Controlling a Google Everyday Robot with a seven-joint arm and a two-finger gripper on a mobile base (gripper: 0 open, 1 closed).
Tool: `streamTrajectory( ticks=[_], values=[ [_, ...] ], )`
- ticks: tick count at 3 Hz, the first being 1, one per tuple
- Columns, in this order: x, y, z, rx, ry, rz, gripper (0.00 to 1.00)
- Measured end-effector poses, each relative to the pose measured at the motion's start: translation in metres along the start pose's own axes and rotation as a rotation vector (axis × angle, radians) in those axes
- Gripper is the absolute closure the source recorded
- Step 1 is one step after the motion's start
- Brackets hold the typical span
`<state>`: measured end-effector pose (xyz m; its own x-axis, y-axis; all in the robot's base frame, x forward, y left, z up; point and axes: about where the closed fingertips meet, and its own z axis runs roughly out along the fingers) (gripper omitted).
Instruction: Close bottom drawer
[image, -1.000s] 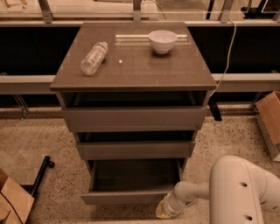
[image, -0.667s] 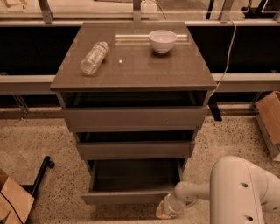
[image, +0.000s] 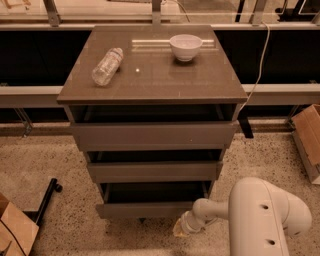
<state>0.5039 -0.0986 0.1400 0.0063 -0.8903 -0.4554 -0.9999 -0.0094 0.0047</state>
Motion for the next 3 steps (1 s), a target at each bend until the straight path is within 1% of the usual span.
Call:
streamTrajectory(
  ticks=[1,2,3],
  values=[
    [0.0,0.0,0.0,0.0,0.0,0.0,1.0],
    [0.0,-0.008,0.008,0.046,0.0,0.014,1.0],
    [-0.005,-0.048,0.015,0.091,-0.023,-0.042,1.0]
  ],
)
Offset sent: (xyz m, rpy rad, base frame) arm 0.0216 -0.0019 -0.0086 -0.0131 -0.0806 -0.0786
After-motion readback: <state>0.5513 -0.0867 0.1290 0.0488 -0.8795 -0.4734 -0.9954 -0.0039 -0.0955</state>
